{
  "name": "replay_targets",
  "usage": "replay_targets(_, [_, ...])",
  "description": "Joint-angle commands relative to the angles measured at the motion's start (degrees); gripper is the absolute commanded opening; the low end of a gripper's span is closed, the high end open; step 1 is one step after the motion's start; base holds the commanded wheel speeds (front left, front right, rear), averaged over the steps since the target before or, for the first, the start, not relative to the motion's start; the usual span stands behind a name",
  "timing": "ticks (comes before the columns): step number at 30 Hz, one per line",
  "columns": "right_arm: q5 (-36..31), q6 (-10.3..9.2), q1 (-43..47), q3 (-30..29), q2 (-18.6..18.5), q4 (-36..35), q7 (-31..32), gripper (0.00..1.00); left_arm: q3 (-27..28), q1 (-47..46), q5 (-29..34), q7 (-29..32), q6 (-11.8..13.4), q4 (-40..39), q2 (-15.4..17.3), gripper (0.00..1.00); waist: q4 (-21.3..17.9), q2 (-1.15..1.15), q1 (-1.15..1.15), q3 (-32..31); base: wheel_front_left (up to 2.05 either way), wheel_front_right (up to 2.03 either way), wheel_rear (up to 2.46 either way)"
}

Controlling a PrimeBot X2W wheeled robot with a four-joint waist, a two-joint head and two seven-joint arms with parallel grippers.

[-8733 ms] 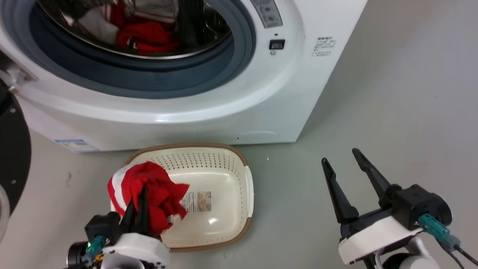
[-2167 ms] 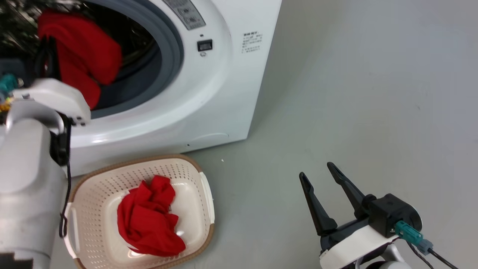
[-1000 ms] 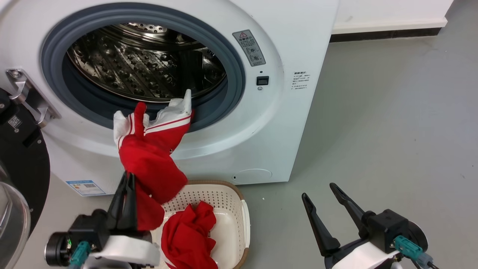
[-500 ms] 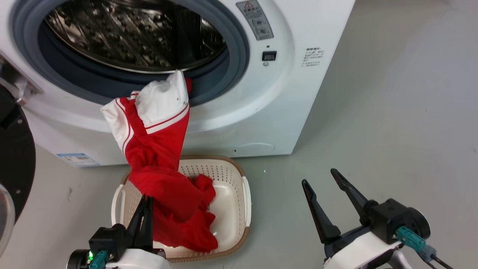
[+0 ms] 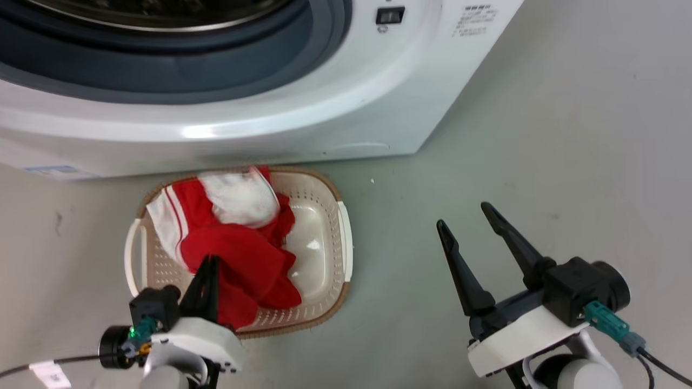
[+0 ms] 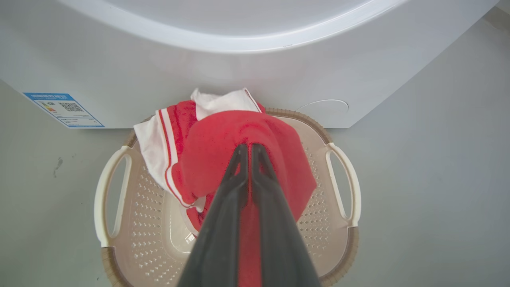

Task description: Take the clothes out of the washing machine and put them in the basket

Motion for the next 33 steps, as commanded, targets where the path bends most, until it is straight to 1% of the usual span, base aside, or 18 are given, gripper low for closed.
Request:
replay_targets(1, [-0.3,-0.04,-1.6,0.0,0.1,-0.4,-0.5,1.00,1.0,-2.3,0.5,-0.4,-0.5,1.1,-0.1,0.00,-1.3,0.00,-0.01,4.1,0.00,0.00,0.00])
replay_targets(4, [-0.4,-0.04,-2.7,0.1,0.1,-0.7,-0.8,1.00,2.1,-5.1,1.3,-0.4,-1.2,4.3,-0.1,0.00,-2.0,0.00,-0.01,6.8,0.00,0.00,0.00])
replay_targets(5, [-0.4,-0.04,-2.7,0.1,0.1,-0.7,-0.8,1.00,2.1,-5.1,1.3,-0.4,-1.2,4.3,-0.1,0.00,-2.0,0.00,-0.01,6.8,0.00,0.00,0.00])
replay_targets(7, [-0.4,-0.04,-3.6,0.4,0.1,-0.9,-1.1,1.00,3.3,-8.2,1.9,-0.3,-1.7,7.8,0.1,0.00,-2.7,0.00,-0.01,9.1,0.00,0.00,0.00])
replay_targets(8, [-0.4,-0.04,-3.6,0.4,0.1,-0.9,-1.1,1.00,3.3,-8.2,1.9,-0.3,-1.7,7.8,0.1,0.00,-2.7,0.00,-0.01,9.1,0.00,0.00,0.00])
replay_targets(13, [-0.3,-0.04,-4.9,0.5,0.1,-1.2,-1.6,1.00,4.2,-14.3,3.2,-0.3,-2.8,14.5,0.6,0.00,-3.7,0.00,-0.01,13.1,0.00,0.00,0.00])
replay_targets(19, [0.2,-0.04,-6.0,1.0,0.1,-1.1,-2.5,1.00,4.6,-20.5,4.7,-0.3,-3.3,21.1,0.3,0.00,-5.1,0.00,-0.01,16.8,0.00,0.00,0.00])
replay_targets(27, [0.3,-0.04,-7.7,1.7,0.1,-0.4,-3.3,1.00,4.9,-26.2,6.6,-0.3,-2.5,31.0,0.8,0.00,-6.3,0.00,-0.01,19.9,0.00,0.00,0.00])
replay_targets(33, [0.7,-0.04,-8.2,1.8,0.1,0.7,-3.8,1.00,5.2,-28.2,6.8,-0.3,-2.2,37.2,1.0,0.00,-6.7,0.00,-0.01,19.5,0.00,0.00,0.00])
